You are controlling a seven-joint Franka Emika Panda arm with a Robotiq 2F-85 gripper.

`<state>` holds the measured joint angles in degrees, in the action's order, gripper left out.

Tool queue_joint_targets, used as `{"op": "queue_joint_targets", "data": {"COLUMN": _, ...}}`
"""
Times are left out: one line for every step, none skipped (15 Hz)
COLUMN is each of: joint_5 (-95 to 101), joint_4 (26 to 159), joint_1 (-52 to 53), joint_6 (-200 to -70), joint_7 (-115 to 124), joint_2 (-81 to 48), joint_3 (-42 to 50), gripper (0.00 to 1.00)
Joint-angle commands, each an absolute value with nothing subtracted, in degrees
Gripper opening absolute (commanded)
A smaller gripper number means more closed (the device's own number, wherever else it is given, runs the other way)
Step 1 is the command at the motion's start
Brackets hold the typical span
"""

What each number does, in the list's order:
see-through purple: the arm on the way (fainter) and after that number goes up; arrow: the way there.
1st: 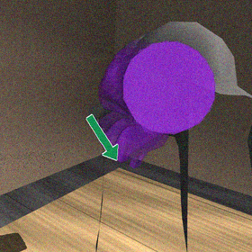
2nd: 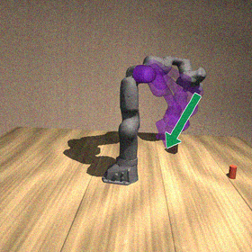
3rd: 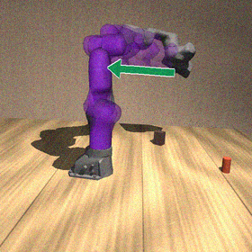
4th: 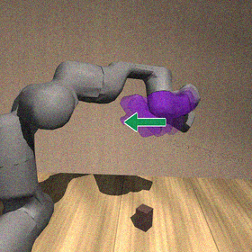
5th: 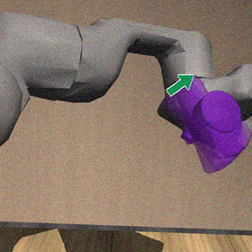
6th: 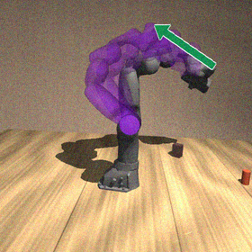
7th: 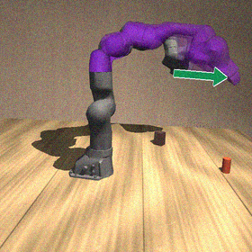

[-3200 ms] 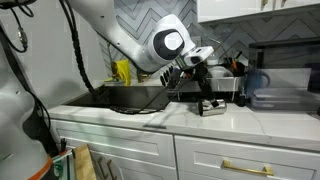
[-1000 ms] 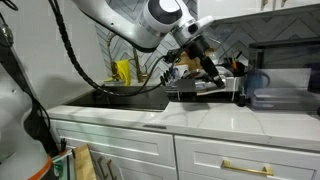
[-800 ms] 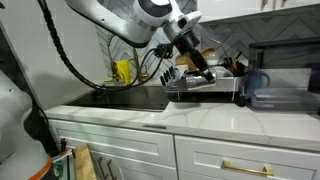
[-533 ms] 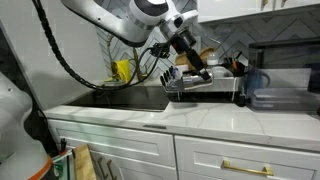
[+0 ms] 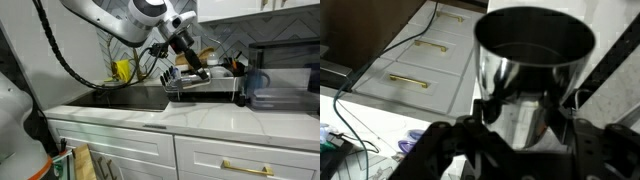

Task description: Flip the silver cup to its side, pick up the silver cup and hang it on the first cup hanger on the dish rack

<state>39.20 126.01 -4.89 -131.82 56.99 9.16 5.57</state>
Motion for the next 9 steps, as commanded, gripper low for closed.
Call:
{"op": "queue_joint_targets", "data": {"joint_5": 40.3, "joint_4": 128.5, "joint_1": -4.6, "joint_6": -129.0, "joint_7": 59.5, "joint_2": 14.2, "joint_3": 1.3, "gripper": 0.41}}
{"op": "queue_joint_targets", "data": {"joint_5": 39.6, "joint_4": 128.8, "joint_1": -4.2, "joint_6": -127.6, "joint_7": 59.8, "joint_2": 15.8, "joint_3": -0.1, "gripper": 0.41}}
{"op": "queue_joint_targets", "data": {"joint_5": 39.2, "joint_4": 128.9, "joint_1": -3.9, "joint_6": -126.7, "joint_7": 60.1, "joint_2": 16.8, "joint_3": -1.2, "gripper": 0.41}}
{"op": "queue_joint_targets", "data": {"joint_5": 39.5, "joint_4": 129.1, "joint_1": -3.7, "joint_6": -125.6, "joint_7": 61.3, "joint_2": 18.2, "joint_3": -2.6, "gripper": 0.41}}
{"op": "queue_joint_targets", "data": {"joint_5": 39.5, "joint_4": 128.7, "joint_1": -3.5, "joint_6": -124.1, "joint_7": 62.1, "joint_2": 19.2, "joint_3": -3.9, "gripper": 0.41}}
{"op": "queue_joint_targets", "data": {"joint_5": 40.2, "joint_4": 128.8, "joint_1": -3.2, "joint_6": -123.3, "joint_7": 63.4, "joint_2": 20.4, "joint_3": -5.4, "gripper": 0.41}}
{"op": "queue_joint_targets", "data": {"joint_5": 40.2, "joint_4": 128.9, "joint_1": -2.8, "joint_6": -122.3, "joint_7": 64.2, "joint_2": 21.4, "joint_3": -6.8, "gripper": 0.41}}
{"op": "queue_joint_targets", "data": {"joint_5": 40.9, "joint_4": 129.3, "joint_1": -2.4, "joint_6": -121.8, "joint_7": 65.6, "joint_2": 22.1, "joint_3": -8.4, "gripper": 0.41}}
{"op": "queue_joint_targets", "data": {"joint_5": 41.6, "joint_4": 129.8, "joint_1": -2.1, "joint_6": -121.7, "joint_7": 66.8, "joint_2": 22.6, "joint_3": -10.0, "gripper": 0.41}}
